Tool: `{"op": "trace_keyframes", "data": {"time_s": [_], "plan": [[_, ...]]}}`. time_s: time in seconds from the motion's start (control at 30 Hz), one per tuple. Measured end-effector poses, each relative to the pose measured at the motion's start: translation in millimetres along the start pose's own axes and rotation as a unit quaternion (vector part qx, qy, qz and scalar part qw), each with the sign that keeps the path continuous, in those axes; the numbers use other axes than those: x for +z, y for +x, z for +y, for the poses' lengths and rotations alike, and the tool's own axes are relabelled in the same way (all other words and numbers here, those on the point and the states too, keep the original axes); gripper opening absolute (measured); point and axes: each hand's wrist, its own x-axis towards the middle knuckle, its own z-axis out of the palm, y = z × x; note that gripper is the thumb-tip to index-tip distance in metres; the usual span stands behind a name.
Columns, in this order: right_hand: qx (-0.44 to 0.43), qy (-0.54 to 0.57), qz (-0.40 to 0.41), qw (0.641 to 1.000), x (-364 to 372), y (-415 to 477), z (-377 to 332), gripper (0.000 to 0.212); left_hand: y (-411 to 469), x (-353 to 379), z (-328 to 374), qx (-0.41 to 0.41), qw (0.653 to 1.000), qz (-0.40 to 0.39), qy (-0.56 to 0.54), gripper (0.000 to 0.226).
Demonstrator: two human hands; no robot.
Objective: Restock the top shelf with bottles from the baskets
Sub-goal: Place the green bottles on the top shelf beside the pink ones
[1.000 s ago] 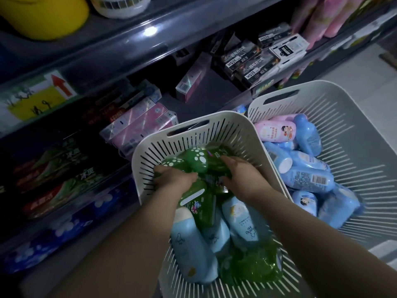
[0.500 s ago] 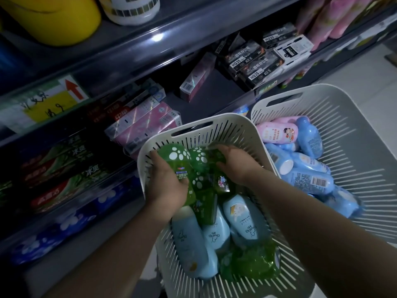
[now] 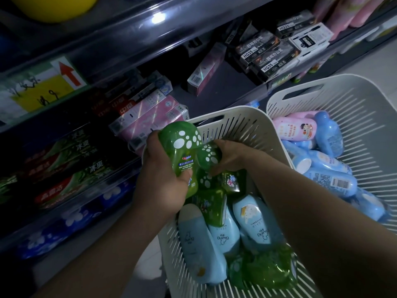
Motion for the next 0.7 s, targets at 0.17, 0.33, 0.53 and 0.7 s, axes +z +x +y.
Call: {"op": "trace_keyframes", "data": {"time_s": [0.17,0.33,0.53,0.7], "plan": [[0.008,0.002,0.009,1.0,10,-20,-2,0.088,-9,-10,9,0.01,1.0,0.009,-0.014,0.083],[0.016,0.097,0.003,0.995,-5,-65,-16,0.108,-29,-29,30,0.031,0.999,0.021,-0.028,0.081],[-0.045,0.138,0.045,0.988,-48,-158,-49,0.052,-71,-78,74,0.075,0.994,0.061,-0.056,0.083],[-0.103,0.097,0.151,0.978,-96,-249,-95,0.076,-112,-136,127,0.101,0.988,0.092,-0.07,0.08]]}}
